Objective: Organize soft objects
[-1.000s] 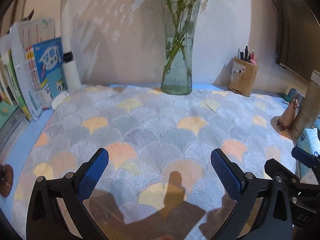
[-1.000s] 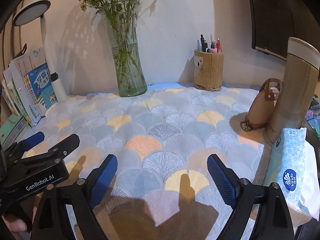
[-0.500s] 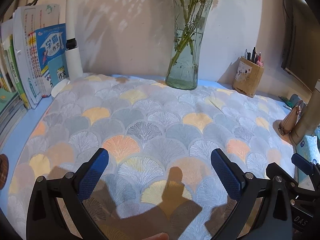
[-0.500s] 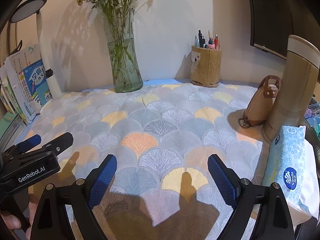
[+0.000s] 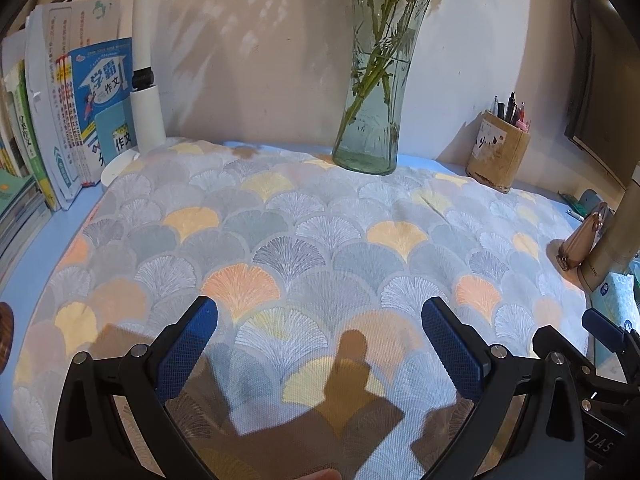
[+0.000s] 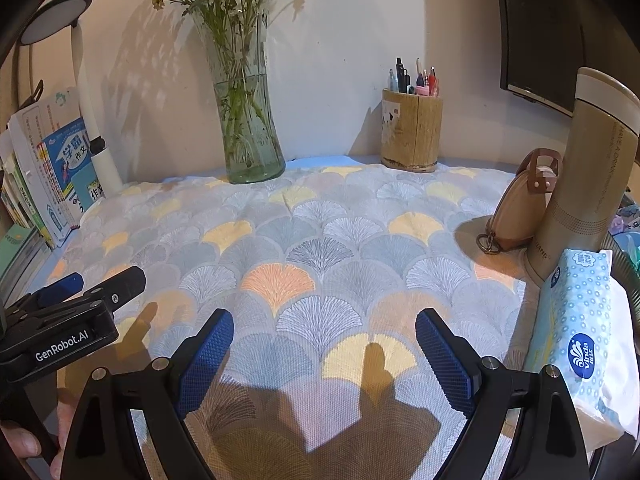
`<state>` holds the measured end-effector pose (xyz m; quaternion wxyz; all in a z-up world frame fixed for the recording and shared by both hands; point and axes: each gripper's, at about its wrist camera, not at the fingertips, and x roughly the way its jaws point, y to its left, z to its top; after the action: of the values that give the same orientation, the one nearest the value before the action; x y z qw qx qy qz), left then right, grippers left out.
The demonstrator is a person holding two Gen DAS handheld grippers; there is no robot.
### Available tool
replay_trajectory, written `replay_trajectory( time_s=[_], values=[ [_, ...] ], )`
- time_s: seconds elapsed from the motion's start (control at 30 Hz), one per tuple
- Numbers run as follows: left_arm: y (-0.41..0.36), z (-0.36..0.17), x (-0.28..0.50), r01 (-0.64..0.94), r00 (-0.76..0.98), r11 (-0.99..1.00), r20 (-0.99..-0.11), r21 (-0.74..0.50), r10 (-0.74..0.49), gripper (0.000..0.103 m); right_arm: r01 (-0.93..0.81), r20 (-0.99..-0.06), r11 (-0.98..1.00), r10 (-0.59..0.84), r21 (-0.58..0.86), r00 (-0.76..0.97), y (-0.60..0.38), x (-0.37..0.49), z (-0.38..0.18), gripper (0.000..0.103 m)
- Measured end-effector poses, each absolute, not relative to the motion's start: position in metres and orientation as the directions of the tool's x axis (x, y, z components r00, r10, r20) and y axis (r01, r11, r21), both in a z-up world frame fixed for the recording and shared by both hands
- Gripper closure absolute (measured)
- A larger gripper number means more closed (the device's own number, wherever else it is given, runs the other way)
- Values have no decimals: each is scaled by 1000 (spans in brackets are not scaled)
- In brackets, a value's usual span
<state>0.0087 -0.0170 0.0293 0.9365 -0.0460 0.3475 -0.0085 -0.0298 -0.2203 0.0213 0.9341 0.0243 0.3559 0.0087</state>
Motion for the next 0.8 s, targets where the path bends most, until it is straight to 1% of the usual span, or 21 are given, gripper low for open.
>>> replay_trajectory(
  time_s=[0.8],
  values=[
    [-17, 26, 10, -22, 739, 995, -672, -96, -48, 1, 4, -671, 999, 32, 52, 741, -219, -29, 20, 11]
  ],
)
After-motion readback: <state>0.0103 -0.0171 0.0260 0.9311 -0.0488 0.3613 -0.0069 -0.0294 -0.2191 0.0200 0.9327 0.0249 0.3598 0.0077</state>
